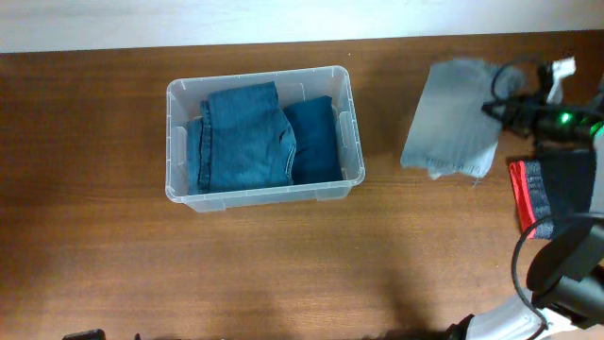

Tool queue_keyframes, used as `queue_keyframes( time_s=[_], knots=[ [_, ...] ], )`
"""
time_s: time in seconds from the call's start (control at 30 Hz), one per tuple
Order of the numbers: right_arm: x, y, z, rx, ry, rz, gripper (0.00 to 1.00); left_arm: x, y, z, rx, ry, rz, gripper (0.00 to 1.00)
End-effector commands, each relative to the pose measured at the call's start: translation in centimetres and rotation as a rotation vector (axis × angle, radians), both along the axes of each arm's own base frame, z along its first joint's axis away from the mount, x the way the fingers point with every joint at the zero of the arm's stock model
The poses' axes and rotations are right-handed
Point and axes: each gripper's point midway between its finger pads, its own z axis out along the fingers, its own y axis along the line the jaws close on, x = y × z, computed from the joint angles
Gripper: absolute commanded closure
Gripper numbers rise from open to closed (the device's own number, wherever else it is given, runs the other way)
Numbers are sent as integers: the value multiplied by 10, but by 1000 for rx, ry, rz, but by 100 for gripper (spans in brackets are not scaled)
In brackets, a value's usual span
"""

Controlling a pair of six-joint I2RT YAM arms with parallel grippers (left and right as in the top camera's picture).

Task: Pack container
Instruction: 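Lift the light-wash denim and carry it left over the container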

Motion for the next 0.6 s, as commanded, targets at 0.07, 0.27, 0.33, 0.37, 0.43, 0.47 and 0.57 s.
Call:
queue_keyframes(
  time_s=[0.07, 0.27, 0.33, 0.37, 0.43, 0.47, 0.57],
  knots=[
    [-2, 74, 96, 6, -230, 195, 96, 0, 3, 0, 11, 1, 8, 1],
    [-9, 161, 110, 14, -273, 406, 96, 0, 3, 0, 11, 1, 8, 0],
    [-15, 188, 111, 18, -289, 474, 96, 0, 3, 0, 11, 1, 8, 0],
    [-18, 201, 112, 19, -299, 507, 96, 0, 3, 0, 11, 1, 8, 1],
    [-24, 227, 114, 23, -325, 572, 96, 0, 3, 0, 11, 1, 8, 1],
    [-27, 238, 115, 27, -332, 596, 96, 0, 3, 0, 11, 1, 8, 0],
    [-33, 267, 121, 40, -363, 657, 96, 0, 3, 0, 11, 1, 8, 0]
  ],
)
